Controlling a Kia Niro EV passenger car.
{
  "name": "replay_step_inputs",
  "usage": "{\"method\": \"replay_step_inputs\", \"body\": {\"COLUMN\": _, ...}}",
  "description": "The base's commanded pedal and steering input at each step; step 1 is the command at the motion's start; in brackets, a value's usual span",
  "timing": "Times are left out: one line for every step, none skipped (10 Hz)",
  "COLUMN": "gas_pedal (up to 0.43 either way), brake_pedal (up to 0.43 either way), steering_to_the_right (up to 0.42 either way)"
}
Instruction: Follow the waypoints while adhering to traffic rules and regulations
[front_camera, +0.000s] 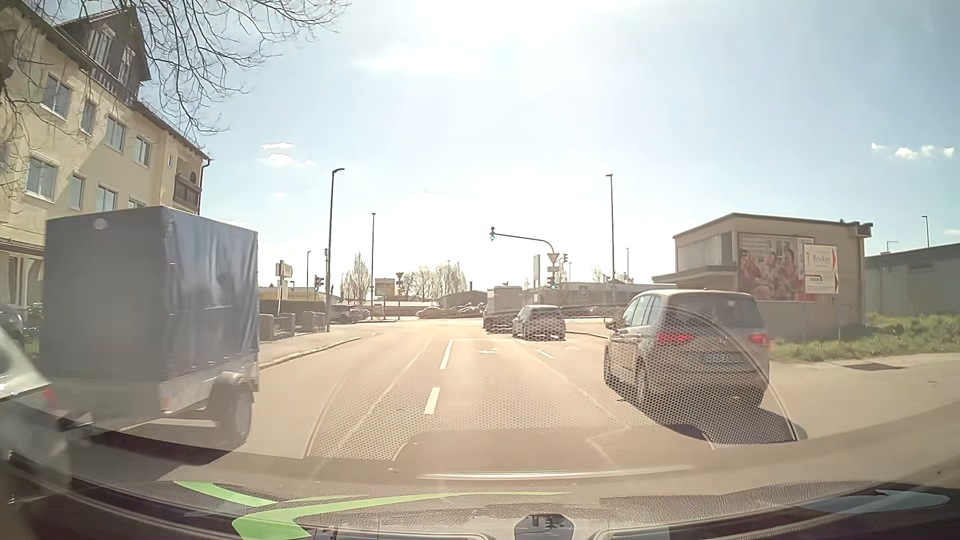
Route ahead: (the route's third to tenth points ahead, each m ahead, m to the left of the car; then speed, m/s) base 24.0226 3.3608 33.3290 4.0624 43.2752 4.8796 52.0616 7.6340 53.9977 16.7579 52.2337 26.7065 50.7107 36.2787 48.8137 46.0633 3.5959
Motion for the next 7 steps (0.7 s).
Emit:
{"method": "replay_step_inputs", "body": {"gas_pedal": 0.539, "brake_pedal": 0.0, "steering_to_the_right": 0.068}}
{"method": "replay_step_inputs", "body": {"gas_pedal": 0.52, "brake_pedal": 0.0, "steering_to_the_right": 0.057}}
{"method": "replay_step_inputs", "body": {"gas_pedal": 0.469, "brake_pedal": 0.0, "steering_to_the_right": 0.041}}
{"method": "replay_step_inputs", "body": {"gas_pedal": 0.449, "brake_pedal": 0.0, "steering_to_the_right": 0.022}}
{"method": "replay_step_inputs", "body": {"gas_pedal": 0.441, "brake_pedal": 0.0, "steering_to_the_right": 0.005}}
{"method": "replay_step_inputs", "body": {"gas_pedal": 0.421, "brake_pedal": 0.0, "steering_to_the_right": -0.005}}
{"method": "replay_step_inputs", "body": {"gas_pedal": 0.409, "brake_pedal": 0.0, "steering_to_the_right": -0.02}}
